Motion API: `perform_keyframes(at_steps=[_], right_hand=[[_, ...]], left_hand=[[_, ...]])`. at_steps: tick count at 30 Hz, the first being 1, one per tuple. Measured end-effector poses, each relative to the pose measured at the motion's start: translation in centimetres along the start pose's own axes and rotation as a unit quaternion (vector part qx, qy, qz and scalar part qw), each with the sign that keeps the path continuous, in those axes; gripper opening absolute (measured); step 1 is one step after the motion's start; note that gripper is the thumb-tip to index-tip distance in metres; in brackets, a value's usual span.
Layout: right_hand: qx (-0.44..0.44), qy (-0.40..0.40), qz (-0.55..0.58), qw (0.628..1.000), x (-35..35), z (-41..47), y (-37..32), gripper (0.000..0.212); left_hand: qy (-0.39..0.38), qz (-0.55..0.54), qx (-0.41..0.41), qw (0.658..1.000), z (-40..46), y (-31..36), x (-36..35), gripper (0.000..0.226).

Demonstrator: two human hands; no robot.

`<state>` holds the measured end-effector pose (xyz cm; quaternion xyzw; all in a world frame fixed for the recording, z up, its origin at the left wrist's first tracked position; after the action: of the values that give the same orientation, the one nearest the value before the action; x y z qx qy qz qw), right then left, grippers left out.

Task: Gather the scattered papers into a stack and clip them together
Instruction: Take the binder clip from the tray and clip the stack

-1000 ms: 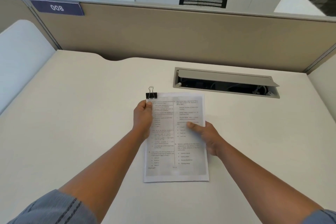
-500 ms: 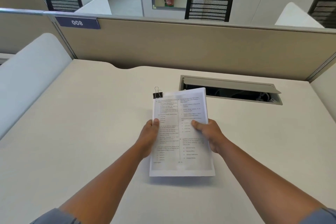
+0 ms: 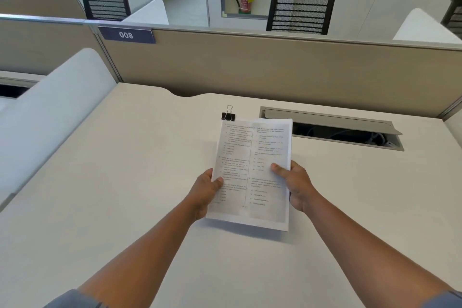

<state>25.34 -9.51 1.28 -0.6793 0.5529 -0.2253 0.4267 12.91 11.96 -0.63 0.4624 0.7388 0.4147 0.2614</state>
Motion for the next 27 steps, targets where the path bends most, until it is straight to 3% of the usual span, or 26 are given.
perform_keyframes(at_steps=[6, 11, 15, 20, 27], right_hand=[[-0.045, -0.023, -0.015, 0.999, -1.1, 1.3, 1.9, 0.019], [-0.027, -0.005, -0.086, 0.996, -2.1, 3.2, 1.9, 0.019], [0.003, 0.055, -0.127, 0.99, -2.7, 5.0, 1.0, 0.015], [0.017, 0.075, -0.117, 0.99, -3.9, 7.5, -0.5, 0.014], [0.029, 0.066, -0.101, 0.992, -6.6, 11.1, -1.4, 0.021]], left_hand=[[0.051, 0.013, -0.03, 0.998, 2.2, 3.0, 1.5, 0.023], [0.085, 0.027, -0.037, 0.995, 4.5, 4.3, 2.2, 0.024], [0.054, -0.021, 0.008, 0.998, 5.7, 3.8, 2.3, 0.027], [0.01, -0.099, 0.039, 0.994, 6.3, 2.5, 2.8, 0.028], [0.128, -0.034, -0.042, 0.99, 9.4, 4.5, 4.5, 0.023]])
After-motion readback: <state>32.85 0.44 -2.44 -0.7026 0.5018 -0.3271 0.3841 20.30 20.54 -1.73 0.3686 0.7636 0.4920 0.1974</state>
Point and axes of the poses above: each hand's wrist, its own z-axis towards the middle knuckle, its own x-axis out of the back of the hand, y = z × x, the point moved 3 cm from there along z, towards the middle knuckle, and after that the axes turned 3 degrees about -x, right-handed, at the moved point
